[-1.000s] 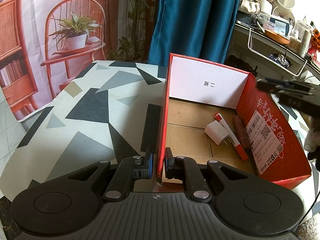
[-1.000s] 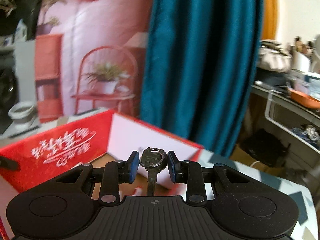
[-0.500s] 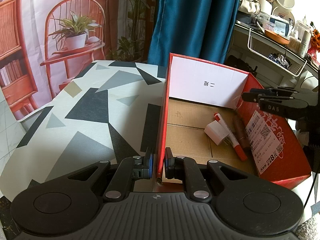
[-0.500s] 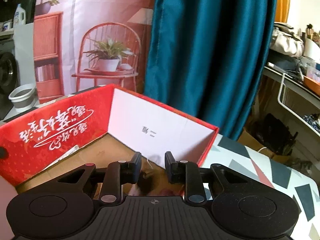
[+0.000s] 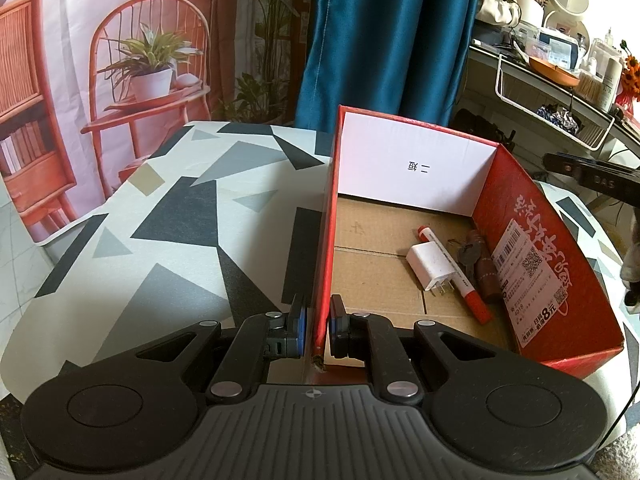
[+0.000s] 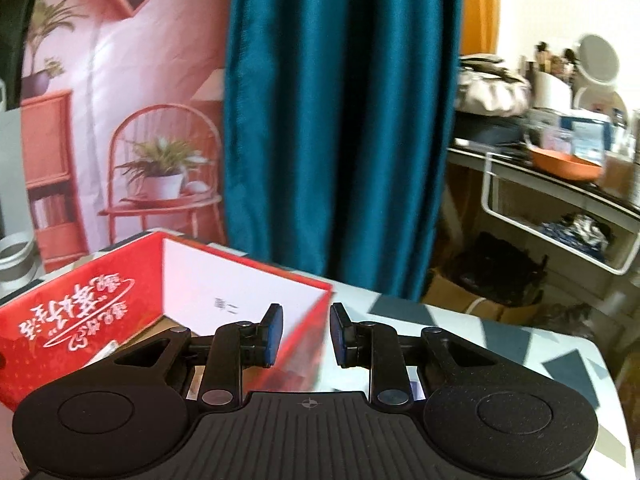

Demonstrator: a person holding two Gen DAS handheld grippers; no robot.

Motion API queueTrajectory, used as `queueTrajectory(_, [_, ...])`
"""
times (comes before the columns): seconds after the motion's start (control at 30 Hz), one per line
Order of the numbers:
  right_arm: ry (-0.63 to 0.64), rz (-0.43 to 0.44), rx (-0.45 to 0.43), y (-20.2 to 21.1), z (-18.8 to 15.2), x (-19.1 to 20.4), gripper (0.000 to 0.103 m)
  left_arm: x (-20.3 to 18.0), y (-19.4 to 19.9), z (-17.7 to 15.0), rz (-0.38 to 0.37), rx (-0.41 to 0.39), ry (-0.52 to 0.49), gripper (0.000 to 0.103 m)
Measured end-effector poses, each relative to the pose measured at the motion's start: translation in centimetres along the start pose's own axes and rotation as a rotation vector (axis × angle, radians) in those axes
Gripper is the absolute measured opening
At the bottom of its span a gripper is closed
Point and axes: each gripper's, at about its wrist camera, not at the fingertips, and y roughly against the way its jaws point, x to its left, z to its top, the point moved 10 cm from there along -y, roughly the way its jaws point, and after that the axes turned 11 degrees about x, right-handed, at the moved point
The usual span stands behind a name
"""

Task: Organize rigid objects
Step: 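Move the open right tool toward the pink-checkered pen, then lower the right tool and grasp the pink-checkered pen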

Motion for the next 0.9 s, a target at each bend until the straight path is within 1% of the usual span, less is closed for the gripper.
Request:
queueTrajectory(0.13, [-0.042, -0.011, 0.010, 0.7, -1.4, -1.7, 0.023, 0.0, 0.0, 0.0, 0.000, 0.000, 0.000, 0.013])
queueTrajectory(0.27, [-0.077, 0.007, 0.059, 0.7, -4.1, -2.3, 0.021, 0.0, 0.0, 0.0, 0.000, -0.001, 0.000, 0.013])
queueTrajectory(0.4, [-0.123, 0.027, 0.124, -0.1, -7.5, -1.9, 0.018, 0.0, 0.0, 0.0, 0.000, 0.000, 0.001, 0.013])
queueTrajectory(0.57, [-0.172, 0.059, 0.204, -1.6, -11.5, 0.2, 0.018, 0.0, 0.0, 0.0, 0.001, 0.000, 0.000, 0.013])
queueTrajectory(0.7, [-0.174, 0.080, 0.242, -2.2, -12.8, 1.5, 0.019, 0.0, -0.1, 0.0, 0.000, -0.001, 0.002, 0.013])
queueTrajectory(0.9, [-0.182, 0.066, 0.283, -2.8, -14.0, 2.2, 0.019, 0.0, -0.1, 0.0, 0.000, -0.001, 0.001, 0.013])
